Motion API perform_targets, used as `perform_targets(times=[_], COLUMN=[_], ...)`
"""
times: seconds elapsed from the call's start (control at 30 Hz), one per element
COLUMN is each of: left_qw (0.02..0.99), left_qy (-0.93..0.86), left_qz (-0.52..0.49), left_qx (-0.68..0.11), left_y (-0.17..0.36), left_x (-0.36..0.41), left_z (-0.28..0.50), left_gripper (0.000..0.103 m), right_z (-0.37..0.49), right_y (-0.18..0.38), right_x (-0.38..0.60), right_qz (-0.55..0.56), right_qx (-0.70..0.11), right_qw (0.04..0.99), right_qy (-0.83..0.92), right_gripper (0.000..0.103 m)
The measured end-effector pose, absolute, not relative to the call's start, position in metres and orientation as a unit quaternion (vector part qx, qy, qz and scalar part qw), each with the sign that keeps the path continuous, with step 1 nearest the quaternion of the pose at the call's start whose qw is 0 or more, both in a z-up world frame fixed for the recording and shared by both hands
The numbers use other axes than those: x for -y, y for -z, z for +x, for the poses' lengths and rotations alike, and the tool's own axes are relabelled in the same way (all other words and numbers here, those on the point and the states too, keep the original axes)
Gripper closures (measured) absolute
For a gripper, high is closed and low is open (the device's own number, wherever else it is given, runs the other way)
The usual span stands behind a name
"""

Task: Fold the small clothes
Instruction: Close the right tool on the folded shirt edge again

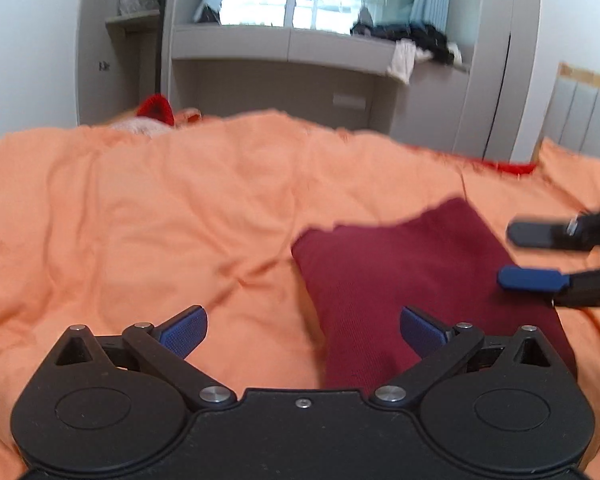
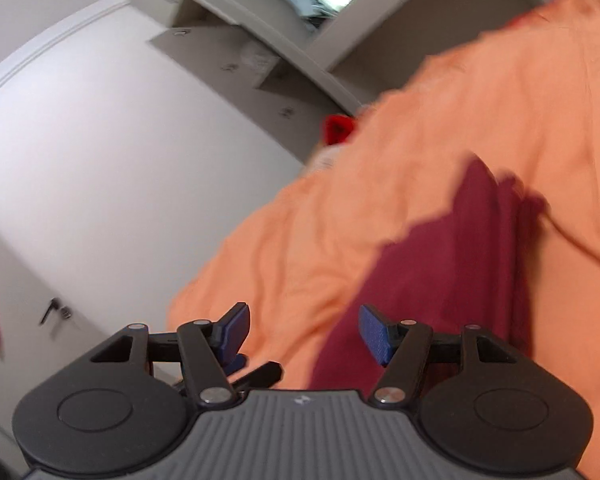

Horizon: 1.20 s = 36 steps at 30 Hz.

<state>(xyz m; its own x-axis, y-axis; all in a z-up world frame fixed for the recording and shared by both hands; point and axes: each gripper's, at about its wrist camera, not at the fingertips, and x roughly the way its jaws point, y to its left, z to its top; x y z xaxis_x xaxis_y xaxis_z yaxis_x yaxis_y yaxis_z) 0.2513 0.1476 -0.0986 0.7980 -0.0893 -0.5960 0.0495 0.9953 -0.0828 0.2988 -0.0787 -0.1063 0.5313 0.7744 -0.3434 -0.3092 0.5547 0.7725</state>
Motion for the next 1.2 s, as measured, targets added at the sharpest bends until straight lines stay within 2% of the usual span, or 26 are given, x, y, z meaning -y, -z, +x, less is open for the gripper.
perform_targets(times=[0.07,0.1,0.13,0.17,0.2,0.27,0.33,0.37,0.5,0.53,0.6,0.63,0.67,0.7,0.73,0.77,0.8,0.83,0.87,0.97,1.0,1.1,1.2], left_qw=[0.938,0.934,0.93,0.927,0.927,0.932,0.938,0.938,0.924,0.924,0.926,0.929,0.933,0.938,0.944,0.95,0.957,0.961,0.963,0.964,0.964,0.966,0.966], left_qy=[0.036,0.034,0.038,0.044,0.048,0.05,0.053,0.05,0.04,0.04,0.04,0.039,0.035,0.031,0.029,0.028,0.023,0.016,0.015,0.025,0.028,0.037,0.038], left_qz=[-0.001,0.016,0.026,0.028,0.027,0.02,0.005,0.003,0.028,0.03,0.032,0.025,0.017,0.01,0.003,-0.002,-0.008,-0.014,-0.021,-0.042,-0.044,-0.033,-0.025], left_qx=[-0.344,-0.355,-0.364,-0.371,-0.372,-0.358,-0.343,-0.343,-0.38,-0.379,-0.374,-0.367,-0.358,-0.346,-0.328,-0.31,-0.291,-0.275,-0.267,-0.26,-0.259,-0.254,-0.255], left_y=[0.113,0.118,0.123,0.128,0.127,0.12,0.114,0.114,0.133,0.136,0.132,0.128,0.121,0.114,0.106,0.098,0.092,0.087,0.082,0.073,0.072,0.071,0.074], left_x=[-0.139,-0.135,-0.133,-0.132,-0.132,-0.136,-0.142,-0.142,-0.131,-0.13,-0.13,-0.133,-0.137,-0.142,-0.147,-0.15,-0.154,-0.157,-0.158,-0.157,-0.156,-0.15,-0.149], left_z=[0.256,0.257,0.256,0.257,0.254,0.243,0.232,0.229,0.234,0.233,0.229,0.226,0.222,0.218,0.211,0.206,0.201,0.199,0.199,0.202,0.202,0.204,0.205], left_gripper=[0.001,0.001,0.001,0.001,0.001,0.001,0.001,0.001,0.001,0.001,0.001,0.001,0.001,0.001,0.001,0.001,0.001,0.001,0.001,0.001,0.001,0.001,0.001], right_z=[0.299,0.3,0.301,0.303,0.303,0.293,0.27,0.258,0.235,0.229,0.228,0.228,0.227,0.225,0.224,0.228,0.238,0.252,0.272,0.343,0.363,0.413,0.442], right_y=[0.132,0.144,0.154,0.159,0.16,0.149,0.131,0.123,0.126,0.136,0.144,0.141,0.133,0.121,0.108,0.092,0.076,0.061,0.05,0.042,0.045,0.061,0.085], right_x=[0.086,0.091,0.096,0.098,0.102,0.106,0.106,0.104,0.093,0.098,0.096,0.099,0.103,0.108,0.115,0.12,0.125,0.127,0.127,0.117,0.112,0.091,0.079], right_qz=[0.319,0.317,0.318,0.322,0.33,0.339,0.317,0.302,0.256,0.236,0.206,0.211,0.218,0.226,0.229,0.223,0.207,0.184,0.159,0.13,0.134,0.138,0.148], right_qx=[-0.373,-0.381,-0.387,-0.392,-0.394,-0.383,-0.358,-0.349,-0.362,-0.376,-0.386,-0.384,-0.378,-0.36,-0.336,-0.314,-0.295,-0.283,-0.28,-0.299,-0.308,-0.346,-0.388], right_qw=[0.817,0.817,0.816,0.814,0.809,0.805,0.819,0.824,0.833,0.836,0.843,0.841,0.839,0.841,0.848,0.859,0.874,0.888,0.899,0.906,0.903,0.896,0.878], right_qy=[-0.302,-0.294,-0.287,-0.283,-0.286,-0.299,-0.318,-0.329,-0.332,-0.323,-0.312,-0.317,-0.324,-0.334,-0.341,-0.338,-0.325,-0.311,-0.298,-0.268,-0.268,-0.24,-0.239], right_gripper=[0.051,0.068,0.09,0.098,0.101,0.087,0.044,0.04,0.046,0.056,0.07,0.069,0.067,0.057,0.042,0.034,0.02,0.013,0.014,0.028,0.034,0.037,0.049])
